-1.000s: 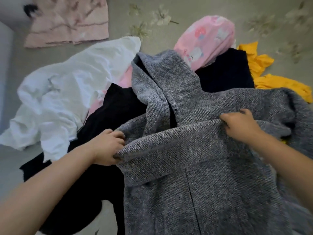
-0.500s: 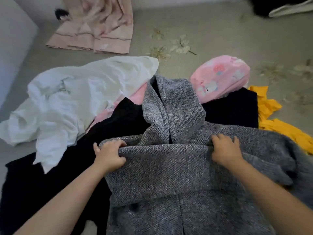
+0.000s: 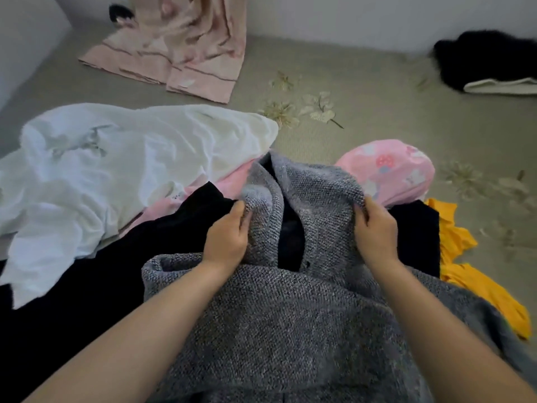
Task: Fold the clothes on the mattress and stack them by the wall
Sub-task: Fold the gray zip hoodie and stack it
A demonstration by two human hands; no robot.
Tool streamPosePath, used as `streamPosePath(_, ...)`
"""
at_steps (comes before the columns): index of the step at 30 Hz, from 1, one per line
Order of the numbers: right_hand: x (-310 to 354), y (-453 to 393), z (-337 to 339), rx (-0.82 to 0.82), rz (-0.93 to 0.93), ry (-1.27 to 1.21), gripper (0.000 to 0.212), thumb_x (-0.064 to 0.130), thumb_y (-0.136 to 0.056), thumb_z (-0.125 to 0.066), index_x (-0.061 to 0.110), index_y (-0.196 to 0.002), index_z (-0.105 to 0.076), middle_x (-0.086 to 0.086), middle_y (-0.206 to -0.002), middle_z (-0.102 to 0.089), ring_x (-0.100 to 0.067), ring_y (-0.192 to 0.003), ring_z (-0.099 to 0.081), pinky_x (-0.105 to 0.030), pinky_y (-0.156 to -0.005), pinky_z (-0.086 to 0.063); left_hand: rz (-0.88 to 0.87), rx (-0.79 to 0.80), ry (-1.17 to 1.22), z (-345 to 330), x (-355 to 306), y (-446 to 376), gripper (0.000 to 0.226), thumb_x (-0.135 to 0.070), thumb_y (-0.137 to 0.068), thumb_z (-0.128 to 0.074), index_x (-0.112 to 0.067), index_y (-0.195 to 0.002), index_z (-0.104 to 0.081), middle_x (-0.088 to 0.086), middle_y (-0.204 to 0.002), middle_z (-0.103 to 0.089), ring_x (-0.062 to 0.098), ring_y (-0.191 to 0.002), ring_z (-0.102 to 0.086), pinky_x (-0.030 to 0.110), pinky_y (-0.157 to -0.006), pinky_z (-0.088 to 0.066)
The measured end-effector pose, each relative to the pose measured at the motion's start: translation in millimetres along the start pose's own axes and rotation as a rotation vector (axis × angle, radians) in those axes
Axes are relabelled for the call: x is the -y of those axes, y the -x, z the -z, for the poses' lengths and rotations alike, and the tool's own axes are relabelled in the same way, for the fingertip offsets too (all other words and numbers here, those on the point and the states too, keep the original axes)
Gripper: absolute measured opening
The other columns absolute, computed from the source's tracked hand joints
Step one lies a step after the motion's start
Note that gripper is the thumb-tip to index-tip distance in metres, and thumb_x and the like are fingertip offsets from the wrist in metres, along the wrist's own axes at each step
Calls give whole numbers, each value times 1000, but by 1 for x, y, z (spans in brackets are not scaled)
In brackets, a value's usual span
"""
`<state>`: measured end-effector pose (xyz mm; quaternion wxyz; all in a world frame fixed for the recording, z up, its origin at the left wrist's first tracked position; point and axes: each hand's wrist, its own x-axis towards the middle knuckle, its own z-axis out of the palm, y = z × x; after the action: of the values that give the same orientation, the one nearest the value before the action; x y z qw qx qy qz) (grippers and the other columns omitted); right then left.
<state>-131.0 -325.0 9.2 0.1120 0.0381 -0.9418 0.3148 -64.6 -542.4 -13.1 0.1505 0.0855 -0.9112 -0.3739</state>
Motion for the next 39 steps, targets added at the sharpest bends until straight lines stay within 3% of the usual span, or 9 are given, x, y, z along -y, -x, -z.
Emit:
streamPosePath(3, -7, 5, -23, 71, -47, 175, 30, 16, -96, -43, -1, -117, -54, -20, -109, -59, -37, -91, -57, -35, -63, -37, 30, 31, -224, -14, 7, -8, 44, -22, -94, -48, -9, -136, -42, 22, -94, -53, 34, -67, -54, 32, -50, -38)
streamPosePath(7, -20, 7, -49, 425, -251, 350, 44, 36, -96, -37, 8, -131, -39, -20, -126, -47, -38, -112, -48, -43, -86, -40, 303, 338, -590, -38, 12, -14, 52, -33, -96, -40, -14, -141, -24, 21, -121, -39, 38, -106, -46, 42, -78, -41)
streamPosePath(11, -43, 34, -28, 293, -165, 61, 49, 29, -96, -41, 5, -138, -34, -18, -134, -45, -32, -123, -42, -43, -100, -36, 307, 191, -495, -35, 6, -3, 61, -25, -90, -52, -2, -139, -26, 29, -127, -36, 44, -113, -40, 50, -88, -37)
streamPosePath(15, -88, 88, 26, 106, -192, 104, 40, 21, -93, -46, -3, -124, -51, -20, -122, -56, -34, -116, -49, -45, -97, -36, -223, 8, -399, -35, -28, 32, 54, -18, -83, -53, 14, -125, -41, 40, -121, -45, 53, -114, -43, 60, -89, -38)
streamPosePath(20, -160, 165, 107, -53, -566, 353, 53, 33, -81, -48, -6, -116, -54, -26, -116, -56, -41, -111, -49, -48, -92, -38, -827, 394, -417, -83, -71, 111, 40, -25, -82, -43, -9, -113, -62, 20, -118, -61, 38, -115, -54, 57, -90, -43)
streamPosePath(22, -179, 201, 127, -5, -760, 419, 67, 39, -80, -65, -4, -126, -46, -28, -126, -47, -42, -118, -43, -51, -96, -38, -779, 677, -580, -103, -83, 140, 45, -37, -85, -48, -15, -122, -59, 12, -132, -53, 35, -124, -47, 51, -101, -37)
streamPosePath(26, -199, 260, 137, 403, -937, 545, 96, 50, -77, -65, 8, -145, -12, -24, -148, -18, -38, -132, -27, -43, -103, -33, -441, 960, -795, -139, -60, 173, 66, -56, -94, -21, -28, -146, 7, 2, -155, 15, 26, -141, 17, 44, -113, 9)
streamPosePath(31, -213, 276, 144, 446, -851, 584, 61, 31, -91, -50, 11, -143, -23, -20, -140, -33, -37, -121, -42, -39, -93, -41, -414, 931, -854, -147, -57, 180, 64, -55, -94, -18, -29, -145, 10, -1, -154, 18, 23, -140, 20, 42, -113, 9)
streamPosePath(39, -183, 331, 130, 693, -870, 529, 98, 66, -78, -49, 23, -147, 5, -18, -152, 16, -38, -140, 4, -49, -109, -24, -287, 925, -740, -129, -66, 214, 62, -46, -97, -17, -21, -145, 11, 2, -154, 17, 18, -141, 16, 38, -114, 6)
